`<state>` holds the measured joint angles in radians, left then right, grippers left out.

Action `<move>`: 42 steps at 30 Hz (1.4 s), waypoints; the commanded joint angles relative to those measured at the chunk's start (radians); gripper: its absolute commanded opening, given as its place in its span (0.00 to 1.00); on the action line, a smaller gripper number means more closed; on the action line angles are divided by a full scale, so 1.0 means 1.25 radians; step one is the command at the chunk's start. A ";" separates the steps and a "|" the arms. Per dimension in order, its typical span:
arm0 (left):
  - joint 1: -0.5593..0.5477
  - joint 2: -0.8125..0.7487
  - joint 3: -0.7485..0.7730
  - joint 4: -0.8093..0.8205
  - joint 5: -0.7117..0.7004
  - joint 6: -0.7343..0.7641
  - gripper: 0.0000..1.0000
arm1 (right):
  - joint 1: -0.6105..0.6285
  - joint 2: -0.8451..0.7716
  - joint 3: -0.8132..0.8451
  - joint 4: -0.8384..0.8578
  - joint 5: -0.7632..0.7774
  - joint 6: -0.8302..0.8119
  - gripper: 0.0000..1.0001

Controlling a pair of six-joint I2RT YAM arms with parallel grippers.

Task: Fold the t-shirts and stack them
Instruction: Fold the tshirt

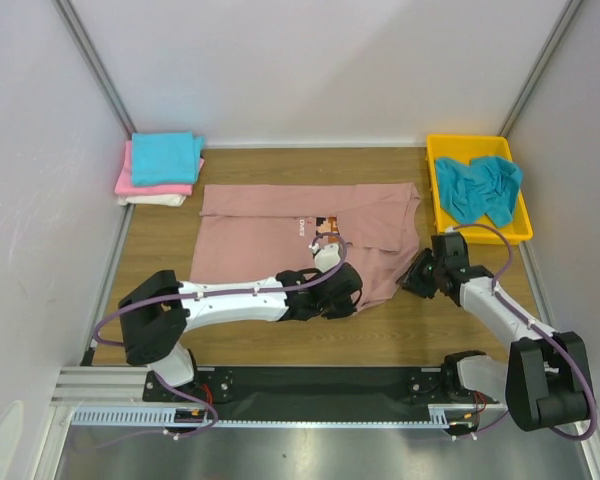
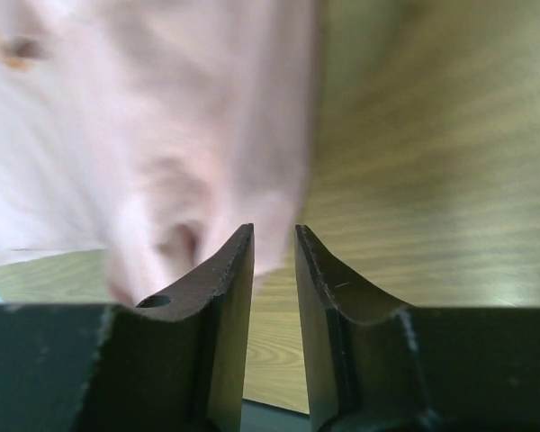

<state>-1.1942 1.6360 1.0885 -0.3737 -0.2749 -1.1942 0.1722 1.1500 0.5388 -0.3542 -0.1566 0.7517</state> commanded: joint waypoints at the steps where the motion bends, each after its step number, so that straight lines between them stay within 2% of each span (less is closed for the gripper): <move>1: 0.003 -0.042 -0.014 0.026 0.015 0.008 0.00 | 0.014 -0.014 0.078 0.023 0.017 -0.002 0.29; 4: 0.003 -0.039 -0.017 0.028 0.016 0.008 0.00 | 0.024 -0.008 0.098 0.043 0.032 -0.006 0.28; 9: 0.003 -0.036 -0.026 0.034 0.019 0.009 0.00 | 0.033 0.096 0.108 0.088 0.066 -0.018 0.22; 14: 0.003 -0.036 -0.031 0.042 0.025 0.009 0.00 | 0.034 0.150 0.115 0.067 0.108 -0.032 0.19; 21: 0.003 -0.031 -0.038 0.050 0.030 0.009 0.00 | 0.030 0.118 0.103 0.028 0.189 -0.060 0.21; 28: 0.003 -0.030 -0.042 0.056 0.038 0.013 0.00 | 0.021 0.162 0.095 0.022 0.188 -0.085 0.21; 31: 0.003 -0.028 -0.041 0.060 0.038 0.017 0.00 | 0.021 0.167 0.089 0.038 0.174 -0.085 0.27; 32: 0.003 -0.026 -0.041 0.058 0.038 0.018 0.00 | 0.021 0.167 0.088 0.043 0.171 -0.086 0.32; 37: 0.003 -0.028 -0.040 0.061 0.038 0.021 0.00 | 0.022 0.176 0.087 0.064 0.149 -0.082 0.40; 41: 0.003 -0.025 -0.040 0.060 0.037 0.021 0.00 | 0.022 0.189 0.079 0.076 0.150 -0.081 0.36; 42: 0.003 -0.024 -0.038 0.060 0.037 0.021 0.00 | 0.021 0.195 0.078 0.078 0.147 -0.080 0.32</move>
<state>-1.1942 1.6325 1.0416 -0.3222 -0.2386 -1.1843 0.2008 1.3773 0.6437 -0.2955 0.0322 0.6529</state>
